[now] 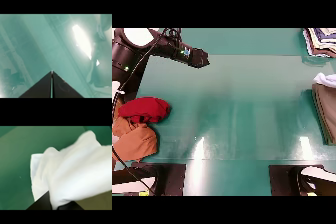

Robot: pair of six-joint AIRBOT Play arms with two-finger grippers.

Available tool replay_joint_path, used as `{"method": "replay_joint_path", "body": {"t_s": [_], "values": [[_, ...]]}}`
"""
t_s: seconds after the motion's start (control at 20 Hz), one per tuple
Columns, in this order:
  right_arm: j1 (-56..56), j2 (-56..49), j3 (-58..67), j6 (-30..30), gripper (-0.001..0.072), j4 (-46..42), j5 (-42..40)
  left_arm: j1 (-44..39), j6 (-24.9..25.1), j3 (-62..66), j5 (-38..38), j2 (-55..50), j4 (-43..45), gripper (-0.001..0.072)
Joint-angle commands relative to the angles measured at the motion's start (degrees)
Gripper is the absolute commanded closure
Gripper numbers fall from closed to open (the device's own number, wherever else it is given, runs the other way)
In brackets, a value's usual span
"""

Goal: Fold the shirts.

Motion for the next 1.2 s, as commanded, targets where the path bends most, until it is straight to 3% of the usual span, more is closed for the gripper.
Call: {"method": "replay_joint_path", "body": {"t_s": [0.0,0.05,0.15,0.2,0.3,0.35,0.5,0.6,0.75,1.0,1.15], "values": [[-7.08,6.73,-11.56,-1.97,0.0695,-0.46,1.03,-0.02,0.35,-0.02,-0.02,-0.02,0.04,0.0681],[-8.98,8.59,-14.97,-1.97,0.0656,-2.08,1.05,-0.02,0.35,-0.02,-0.02,-0.02,0.04,0.0681],[-11.96,11.69,-20.55,-1.97,0.0423,-6.49,1.03,-0.02,0.37,-0.02,-0.02,-0.02,0.04,0.0681],[-13.16,12.74,-22.73,-1.95,0.0341,-7.72,0.96,-0.02,0.39,-0.02,-0.02,-0.02,0.04,0.0681],[-15.63,14.56,-26.77,-1.95,0.0218,-7.80,0.76,-0.02,0.96,-0.02,-0.04,-0.02,0.04,0.0681],[-16.33,15.28,-28.33,-1.95,0.0197,-7.78,0.57,-0.02,1.36,-0.02,-0.07,-0.02,0.00,0.0681],[-15.28,16.26,-30.18,-1.88,0.0200,-5.09,-0.59,-0.02,1.38,-0.02,-0.07,-0.02,0.00,0.0681],[-11.17,16.26,-30.08,-1.88,0.0202,2.19,-1.73,-0.02,1.38,-0.02,0.07,-0.02,0.00,0.0681],[1.99,16.20,-30.08,-1.84,0.0202,11.74,-3.15,-0.02,1.36,-0.02,-0.04,-0.02,0.00,0.0681],[29.44,16.20,-30.08,-1.88,0.0216,12.07,-10.21,-0.02,1.36,0.00,0.72,-0.02,0.00,0.0681],[40.81,16.20,-30.08,-2.25,0.0521,12.00,-14.80,-0.02,1.36,0.00,0.79,-0.02,-0.02,0.0681]]}}
